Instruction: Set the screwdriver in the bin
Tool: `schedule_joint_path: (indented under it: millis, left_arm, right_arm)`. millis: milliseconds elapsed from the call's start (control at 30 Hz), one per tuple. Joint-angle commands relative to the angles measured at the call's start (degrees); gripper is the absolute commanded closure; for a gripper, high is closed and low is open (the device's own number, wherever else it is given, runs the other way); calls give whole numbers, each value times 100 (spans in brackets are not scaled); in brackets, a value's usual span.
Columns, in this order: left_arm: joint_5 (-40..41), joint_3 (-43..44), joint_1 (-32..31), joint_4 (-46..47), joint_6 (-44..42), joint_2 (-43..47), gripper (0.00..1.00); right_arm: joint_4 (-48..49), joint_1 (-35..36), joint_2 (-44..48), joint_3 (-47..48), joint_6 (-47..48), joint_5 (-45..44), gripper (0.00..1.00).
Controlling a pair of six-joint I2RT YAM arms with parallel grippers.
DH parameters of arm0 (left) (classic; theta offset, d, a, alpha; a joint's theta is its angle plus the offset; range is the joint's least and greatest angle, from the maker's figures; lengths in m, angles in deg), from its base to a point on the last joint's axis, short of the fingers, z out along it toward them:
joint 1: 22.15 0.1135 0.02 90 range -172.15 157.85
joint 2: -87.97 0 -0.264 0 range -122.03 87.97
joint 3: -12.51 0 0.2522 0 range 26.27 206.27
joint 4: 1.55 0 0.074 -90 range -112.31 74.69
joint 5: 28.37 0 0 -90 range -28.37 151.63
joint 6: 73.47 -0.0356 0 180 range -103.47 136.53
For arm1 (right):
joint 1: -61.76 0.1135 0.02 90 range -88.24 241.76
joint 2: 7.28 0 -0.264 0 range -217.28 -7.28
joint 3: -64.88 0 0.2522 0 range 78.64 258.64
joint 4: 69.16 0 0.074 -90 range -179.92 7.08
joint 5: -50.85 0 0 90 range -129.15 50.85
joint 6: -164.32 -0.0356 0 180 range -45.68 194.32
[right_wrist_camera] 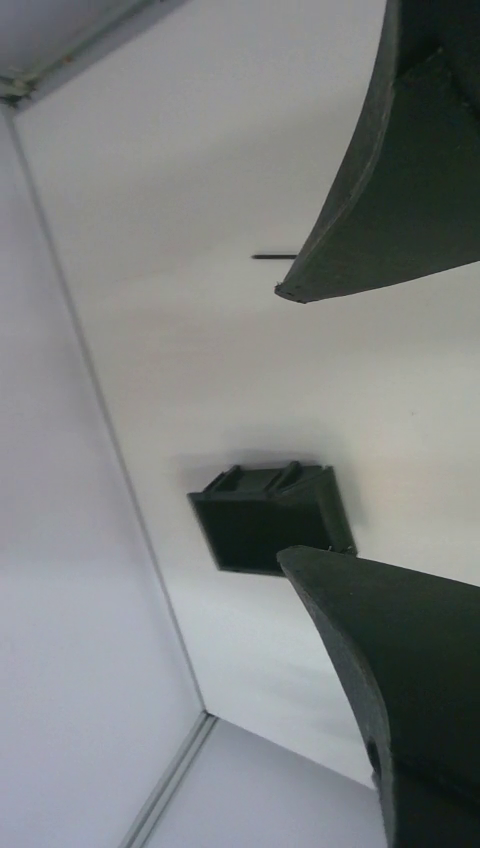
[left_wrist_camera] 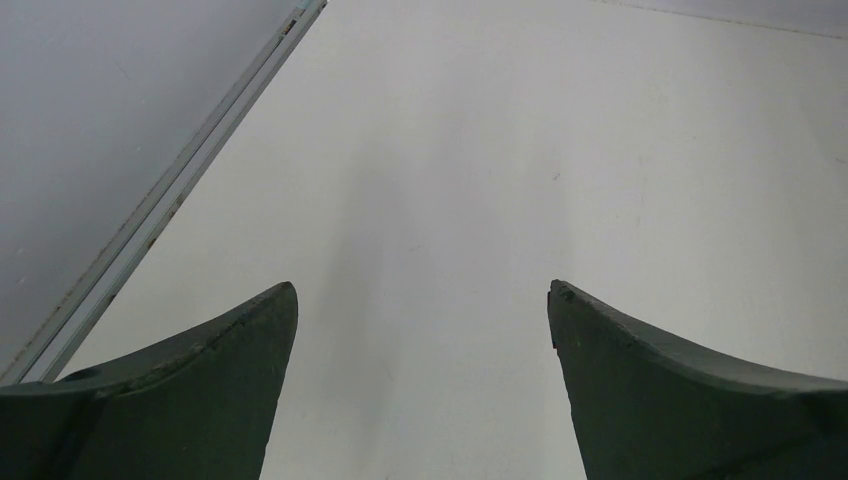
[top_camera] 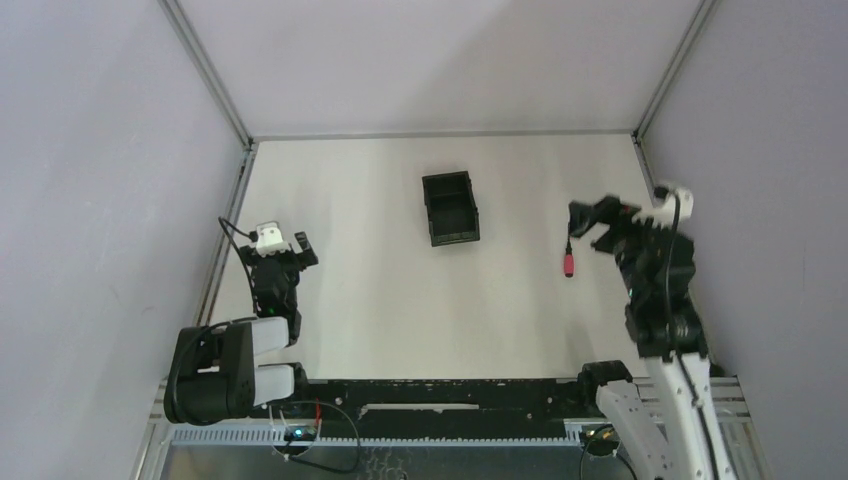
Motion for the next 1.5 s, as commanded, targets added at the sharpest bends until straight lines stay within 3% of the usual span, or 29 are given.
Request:
schedule_joint_path:
  millis: [0, 200, 267, 400, 600, 700, 767, 833, 967, 1033, 1067, 1467]
  left_arm:
    - [22, 305, -38, 230, -99, -6, 0]
    - [24, 307, -34, 227, -98, -6, 0]
    - [20, 304, -33, 230, -100, -6, 0]
    - [19, 303, -39, 230, -96, -5, 0]
    - [21, 302, -34, 230, -101, -6, 0]
    - [19, 306, -40, 230, -98, -2, 0]
    - [22, 305, -40, 230, -101, -7, 0]
    - [21, 305, -37, 230, -97, -6, 0]
    - [23, 307, -38, 230, -98, -6, 0]
    - [27, 307, -33, 230, -96, -6, 0]
    - [17, 307, -32, 230, -103, -4, 0]
    - [18, 304, -32, 231, -101, -6, 0]
  right_arm:
    - [-827, 26, -1834, 1996, 536, -209, 2]
    - [-3386, -47, -4966, 4719, 860, -564, 4]
    - [-3950, -154, -5965, 5217, 914, -607, 4]
    - [-4030, -406, -7126, 5160, 1073, -21, 3]
    - [-3200, -484, -8114, 4212, 1065, -386, 4]
    - [-2842, -676, -8515, 3884, 1068, -398, 10]
    - [-2721, -682, -8692, 3797, 1103, -409, 15]
    - [-2655, -686, -8808, 3739, 1121, -446, 28]
    - [-2627, -686, -8847, 3733, 1223, -459, 69]
    - [-2785, -686, -8791, 3885, 1280, -488, 96]
    - [-2911, -686, -8743, 4009, 1296, -502, 100]
    - [-6351, -691, -8725, 7253, 1342, -167, 100]
